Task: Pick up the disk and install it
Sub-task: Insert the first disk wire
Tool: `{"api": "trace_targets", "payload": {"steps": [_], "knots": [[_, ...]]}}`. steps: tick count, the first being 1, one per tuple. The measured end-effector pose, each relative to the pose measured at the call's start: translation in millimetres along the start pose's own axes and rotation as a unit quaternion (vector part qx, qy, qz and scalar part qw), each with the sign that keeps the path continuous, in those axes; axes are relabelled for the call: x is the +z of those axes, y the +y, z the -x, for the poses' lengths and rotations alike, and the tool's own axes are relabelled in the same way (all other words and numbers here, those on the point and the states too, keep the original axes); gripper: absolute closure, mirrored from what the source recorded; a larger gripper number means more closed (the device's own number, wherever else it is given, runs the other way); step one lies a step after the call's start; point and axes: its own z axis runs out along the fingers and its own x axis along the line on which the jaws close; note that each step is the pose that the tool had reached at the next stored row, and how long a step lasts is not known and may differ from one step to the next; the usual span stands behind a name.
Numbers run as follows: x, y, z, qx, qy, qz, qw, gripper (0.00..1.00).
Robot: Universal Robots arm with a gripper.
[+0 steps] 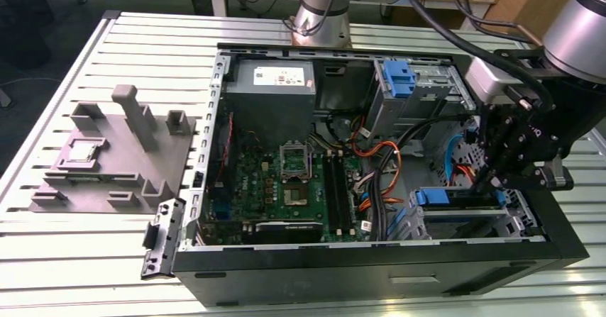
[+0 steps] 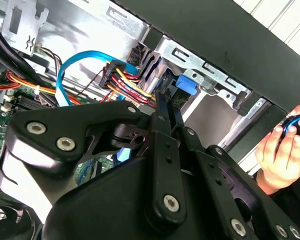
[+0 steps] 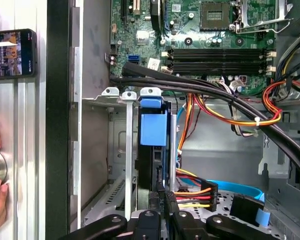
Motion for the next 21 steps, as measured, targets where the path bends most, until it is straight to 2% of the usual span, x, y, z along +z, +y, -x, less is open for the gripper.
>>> {"api": "trace_targets", "payload": {"steps": [5, 13, 16, 21], "knots": [[-0.1, -0.1, -0.1, 0.006, -0.0002, 0.0005, 1.0000, 0.84], [0.0, 1.3, -0.4, 0.008, -0.0025, 0.0007, 1.0000, 0.84], [0.5, 1.3, -0.7, 0.008, -0.0045, 0.0007, 1.0000, 0.84], [1.9, 1.2, -1.4, 0.008, -0.0108, 0.0008, 0.9999, 0.84]]}}
